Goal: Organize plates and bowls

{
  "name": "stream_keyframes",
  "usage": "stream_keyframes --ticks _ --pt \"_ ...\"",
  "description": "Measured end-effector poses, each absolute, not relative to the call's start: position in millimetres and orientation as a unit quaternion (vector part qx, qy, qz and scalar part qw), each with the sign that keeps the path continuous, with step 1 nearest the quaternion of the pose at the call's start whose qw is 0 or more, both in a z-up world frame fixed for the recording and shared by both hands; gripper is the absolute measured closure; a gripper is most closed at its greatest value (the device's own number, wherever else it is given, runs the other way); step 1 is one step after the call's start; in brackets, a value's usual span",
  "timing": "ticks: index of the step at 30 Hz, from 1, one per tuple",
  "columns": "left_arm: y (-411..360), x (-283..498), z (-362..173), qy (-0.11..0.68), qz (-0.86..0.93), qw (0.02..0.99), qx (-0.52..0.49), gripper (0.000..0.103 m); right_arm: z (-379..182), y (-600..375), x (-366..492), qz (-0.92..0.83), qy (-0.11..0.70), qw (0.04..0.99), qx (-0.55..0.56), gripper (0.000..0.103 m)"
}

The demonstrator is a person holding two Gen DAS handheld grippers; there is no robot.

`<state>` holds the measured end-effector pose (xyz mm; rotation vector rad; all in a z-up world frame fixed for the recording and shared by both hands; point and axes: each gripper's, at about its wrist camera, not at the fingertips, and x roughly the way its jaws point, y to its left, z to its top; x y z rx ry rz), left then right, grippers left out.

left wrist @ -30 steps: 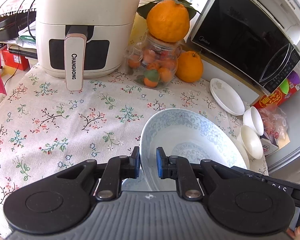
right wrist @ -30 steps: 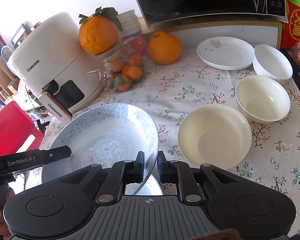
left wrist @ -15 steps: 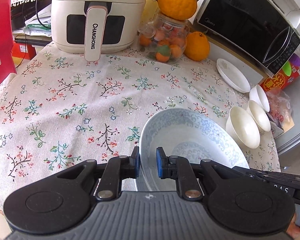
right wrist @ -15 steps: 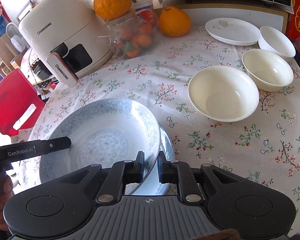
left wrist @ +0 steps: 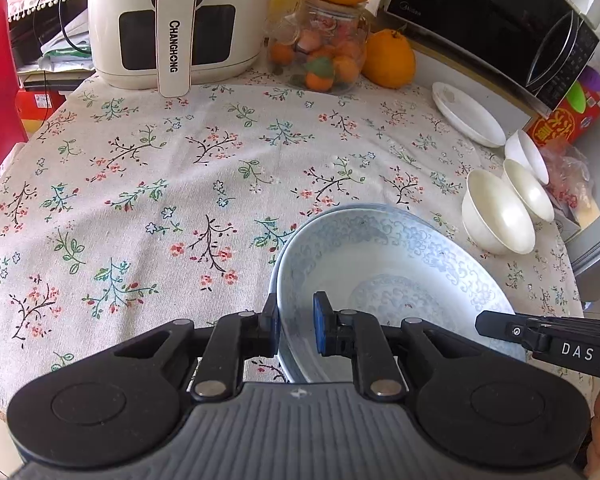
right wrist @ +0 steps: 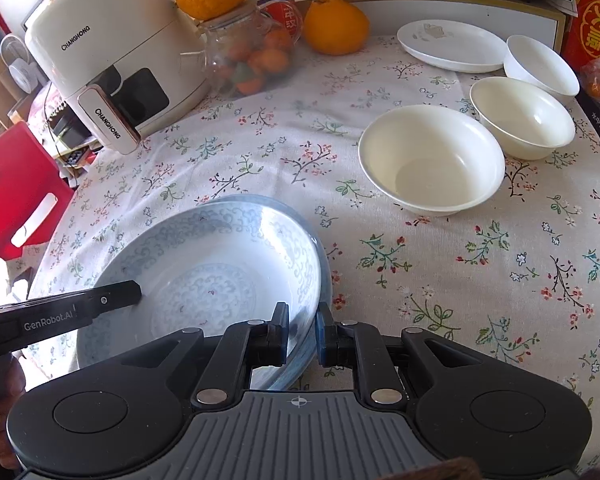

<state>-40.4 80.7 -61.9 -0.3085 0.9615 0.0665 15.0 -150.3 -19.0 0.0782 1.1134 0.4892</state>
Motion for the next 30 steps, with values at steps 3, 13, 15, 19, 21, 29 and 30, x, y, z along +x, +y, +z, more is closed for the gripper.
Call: stream_keyframes --ticks 3,13,15,19,21,29,30 --pt "80.0 -40.2 -62.1 0.458 0.037 0.876 -0.143 0.089 -19.3 -149.1 14.4 0.233 0.523 0.819 0.035 0.088" --pt "77.3 -37.9 -61.7 0.456 0.043 0.882 -0.114 0.089 -18.7 -146.2 15.2 0.229 0.524 0.82 0.03 0.088" --pt "78.1 -37.6 -61.8 0.456 0.042 0.882 -0.11 0.089 -18.6 -145.2 15.1 0.228 0.524 0.82 0.028 0.088" --pt "78.4 -35.6 -63.1 0.459 0.047 0.881 -0.108 0.089 -18.5 -140.0 14.8 0.226 0.524 0.821 0.014 0.088" --pt "78.5 -33.8 -63.8 0.46 0.049 0.88 -0.107 0.089 -18.9 -138.7 15.2 0.224 0.525 0.821 0.012 0.087" --pt "75.3 -32.6 -72.6 0.472 0.052 0.874 -0.107 0.086 -18.5 -132.6 10.5 0.222 0.513 0.829 -0.026 0.087" --pt "75.4 -32.3 -73.9 0.474 0.053 0.872 -0.108 0.086 -18.5 -132.1 9.7 0.222 0.511 0.83 -0.03 0.087"
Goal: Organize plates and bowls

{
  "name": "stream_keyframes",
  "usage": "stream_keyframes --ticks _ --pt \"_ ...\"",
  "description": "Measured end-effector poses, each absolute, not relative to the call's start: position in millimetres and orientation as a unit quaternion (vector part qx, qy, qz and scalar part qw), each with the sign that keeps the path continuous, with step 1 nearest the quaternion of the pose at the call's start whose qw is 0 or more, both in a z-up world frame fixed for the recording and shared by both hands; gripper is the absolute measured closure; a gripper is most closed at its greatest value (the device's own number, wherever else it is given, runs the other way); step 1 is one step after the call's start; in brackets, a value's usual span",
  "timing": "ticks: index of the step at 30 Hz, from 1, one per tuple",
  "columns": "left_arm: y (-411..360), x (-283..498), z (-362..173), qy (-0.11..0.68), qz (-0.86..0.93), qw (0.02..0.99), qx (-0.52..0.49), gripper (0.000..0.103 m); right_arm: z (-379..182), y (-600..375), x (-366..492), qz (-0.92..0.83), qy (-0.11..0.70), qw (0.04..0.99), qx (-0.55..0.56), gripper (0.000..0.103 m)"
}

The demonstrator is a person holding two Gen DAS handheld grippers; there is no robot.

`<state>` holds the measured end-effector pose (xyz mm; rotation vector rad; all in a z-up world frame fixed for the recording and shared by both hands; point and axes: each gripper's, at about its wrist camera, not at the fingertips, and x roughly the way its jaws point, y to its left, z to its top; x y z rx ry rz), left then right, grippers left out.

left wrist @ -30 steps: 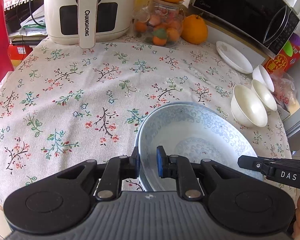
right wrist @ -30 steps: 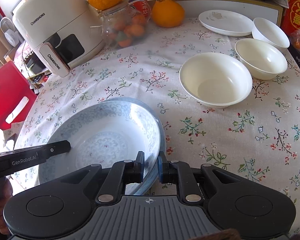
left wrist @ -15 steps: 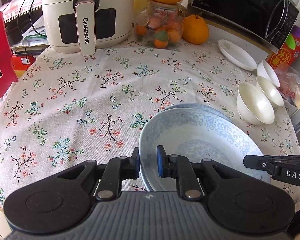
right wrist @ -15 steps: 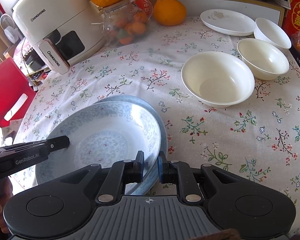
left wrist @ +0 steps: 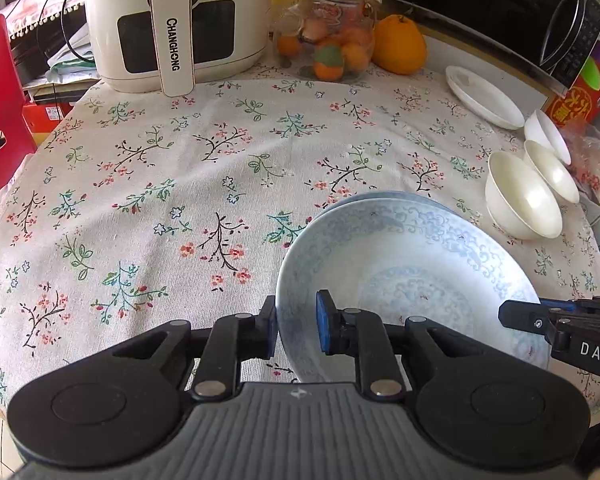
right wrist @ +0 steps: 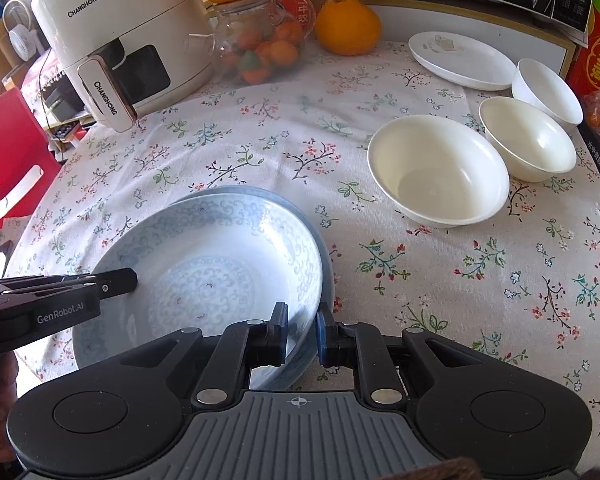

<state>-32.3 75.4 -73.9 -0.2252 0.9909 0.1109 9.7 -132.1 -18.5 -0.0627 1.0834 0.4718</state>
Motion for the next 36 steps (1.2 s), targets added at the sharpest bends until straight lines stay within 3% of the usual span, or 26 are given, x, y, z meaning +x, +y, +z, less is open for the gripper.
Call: stream_keyframes --ticks 20,36 --pt "67.2 -34.5 -76.5 0.473 0.055 0.876 -0.075 0.086 -23.3 -121.3 3.4 0.211 0.484 0.844 -0.1 0.086" --pt "68.9 -33.3 -77.3 0.476 0.056 0.874 -0.082 0.086 -22.3 -125.0 11.2 0.208 0.492 0.842 -0.074 0.085"
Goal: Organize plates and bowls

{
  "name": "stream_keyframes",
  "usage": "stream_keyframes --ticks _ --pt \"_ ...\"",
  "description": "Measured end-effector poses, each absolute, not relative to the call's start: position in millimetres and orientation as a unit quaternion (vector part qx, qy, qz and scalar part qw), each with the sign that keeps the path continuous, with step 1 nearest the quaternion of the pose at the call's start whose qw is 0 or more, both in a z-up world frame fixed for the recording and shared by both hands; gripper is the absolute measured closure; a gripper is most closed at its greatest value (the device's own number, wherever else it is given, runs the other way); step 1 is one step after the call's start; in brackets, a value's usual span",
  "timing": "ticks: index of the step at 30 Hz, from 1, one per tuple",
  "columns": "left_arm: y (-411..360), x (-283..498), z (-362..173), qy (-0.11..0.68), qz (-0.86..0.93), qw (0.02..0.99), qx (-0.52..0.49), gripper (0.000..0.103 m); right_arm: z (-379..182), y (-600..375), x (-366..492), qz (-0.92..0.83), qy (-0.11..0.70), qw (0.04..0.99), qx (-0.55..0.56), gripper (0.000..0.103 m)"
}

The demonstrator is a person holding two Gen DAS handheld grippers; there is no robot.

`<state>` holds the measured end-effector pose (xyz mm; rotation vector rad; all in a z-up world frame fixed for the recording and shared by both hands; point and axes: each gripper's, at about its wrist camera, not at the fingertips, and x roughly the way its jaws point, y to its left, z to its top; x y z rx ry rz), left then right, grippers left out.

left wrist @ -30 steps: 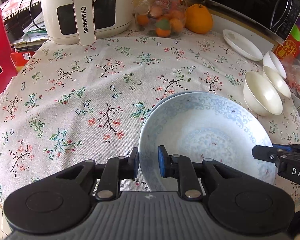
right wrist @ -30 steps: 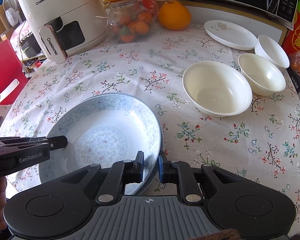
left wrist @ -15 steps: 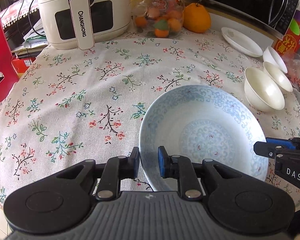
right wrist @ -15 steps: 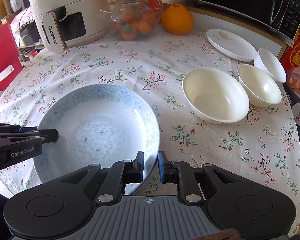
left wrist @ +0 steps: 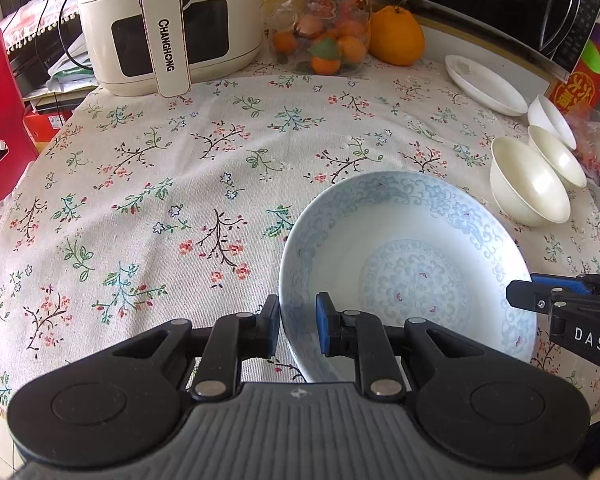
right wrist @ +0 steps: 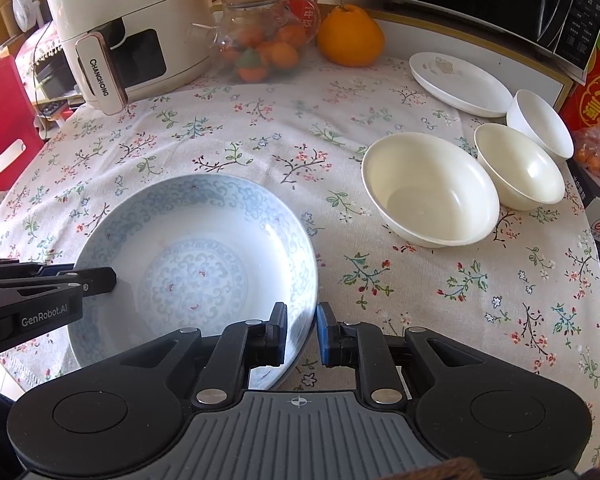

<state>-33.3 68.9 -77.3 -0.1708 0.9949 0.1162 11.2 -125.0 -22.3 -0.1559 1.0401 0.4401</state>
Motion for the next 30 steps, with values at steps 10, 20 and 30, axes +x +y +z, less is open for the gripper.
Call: stream_keyframes --ticks 10,20,30 --pt "78.1 -23.6 -65.1 0.464 0.067 0.878 -0.1 0.088 -7.1 -144.7 25.8 0.189 0.478 0.858 -0.011 0.078" --pt "90.1 -3.0 -47.4 0.459 0.077 0.871 -0.158 0.07 3.8 -167.1 50.2 0.186 0.485 0.852 0.069 0.028" --pt "65.1 26.9 -29.9 0.435 0.063 0.887 -0.144 0.027 23.2 -198.3 84.2 0.148 0.451 0.874 0.106 0.008"
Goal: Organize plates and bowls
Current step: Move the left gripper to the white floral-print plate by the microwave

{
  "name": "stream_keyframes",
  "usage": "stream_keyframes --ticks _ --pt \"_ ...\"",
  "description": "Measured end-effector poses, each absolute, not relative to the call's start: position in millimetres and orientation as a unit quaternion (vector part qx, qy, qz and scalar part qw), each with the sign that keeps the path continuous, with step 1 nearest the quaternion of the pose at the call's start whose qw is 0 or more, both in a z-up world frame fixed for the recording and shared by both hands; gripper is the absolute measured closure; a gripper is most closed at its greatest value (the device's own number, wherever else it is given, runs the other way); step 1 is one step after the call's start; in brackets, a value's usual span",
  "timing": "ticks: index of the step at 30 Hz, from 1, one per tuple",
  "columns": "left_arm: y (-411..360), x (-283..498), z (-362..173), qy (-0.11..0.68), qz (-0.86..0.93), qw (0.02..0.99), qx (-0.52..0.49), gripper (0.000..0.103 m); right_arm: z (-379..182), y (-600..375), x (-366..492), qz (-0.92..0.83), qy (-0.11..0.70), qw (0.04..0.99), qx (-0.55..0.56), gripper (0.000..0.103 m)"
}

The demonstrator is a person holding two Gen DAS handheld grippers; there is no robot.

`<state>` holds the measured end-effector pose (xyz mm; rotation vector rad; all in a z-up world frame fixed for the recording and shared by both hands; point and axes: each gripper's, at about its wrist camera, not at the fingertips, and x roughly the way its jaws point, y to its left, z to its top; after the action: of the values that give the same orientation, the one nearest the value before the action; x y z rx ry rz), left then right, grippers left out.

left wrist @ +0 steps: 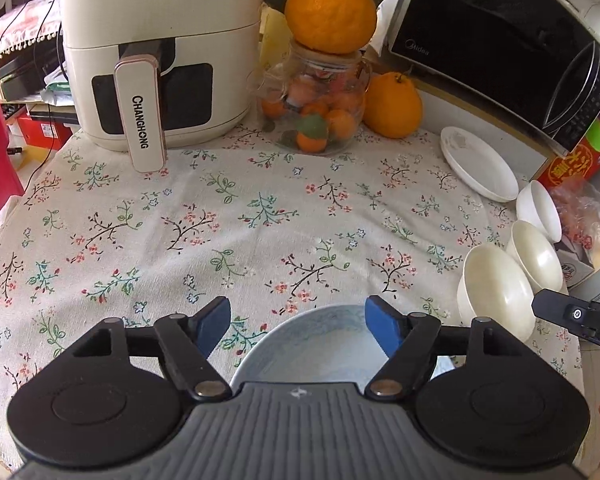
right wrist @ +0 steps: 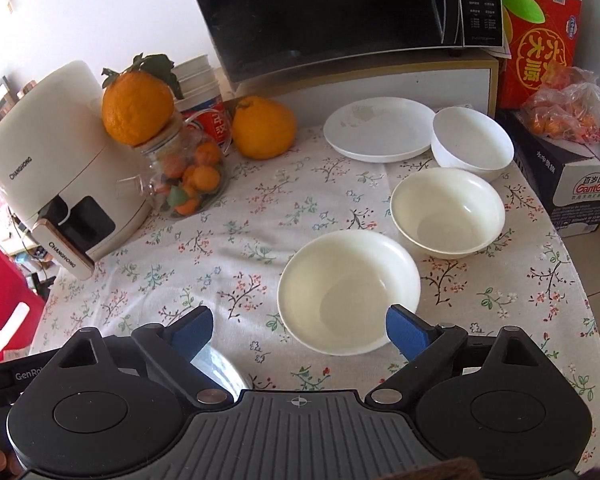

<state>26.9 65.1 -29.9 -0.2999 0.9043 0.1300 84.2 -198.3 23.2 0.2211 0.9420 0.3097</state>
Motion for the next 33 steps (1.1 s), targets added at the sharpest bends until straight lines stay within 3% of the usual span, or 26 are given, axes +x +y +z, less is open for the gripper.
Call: stream_keyframes --ticks 6,10,16,21,23,28,33 --pt "48.2 54.7 -20.3 0.412 0.054 0.898 -0.146 0.011 24.9 -220.0 107.1 0.129 0.436 0.88 0.136 0.002" --pt "33.7 82.2 -21.4 0.411 0.044 0.899 -0.145 0.007 27.6 -242.4 129.6 0.087 0.417 0.891 0.16 0.002" --pt "13.2 130.9 -18.9 0.397 0.042 0.904 -0.155 0.006 22.8 -282.5 172.1 0.088 0.405 0.862 0.294 0.002" --pt "-5.6 177.1 -23.1 0.395 0.016 0.897 -0.197 0.014 12.9 -294.1 206.0 0.113 0.393 0.837 0.363 0.005" --pt "-14.1 193.4 -27.5 0.397 0.014 0.896 -0.198 0.019 4.8 -292.6 218.2 0.124 0.397 0.823 0.387 0.011" --pt "-29.0 232.6 -44.0 0.408 0.008 0.885 -0.225 0.031 -16.5 -281.8 250.5 0.126 0.422 0.802 0.404 0.039" --pt "-44.0 261.1 -60.9 0.414 -0.006 0.877 -0.244 0.045 -39.9 -274.5 270.3 0.078 0.452 0.791 0.405 0.045"
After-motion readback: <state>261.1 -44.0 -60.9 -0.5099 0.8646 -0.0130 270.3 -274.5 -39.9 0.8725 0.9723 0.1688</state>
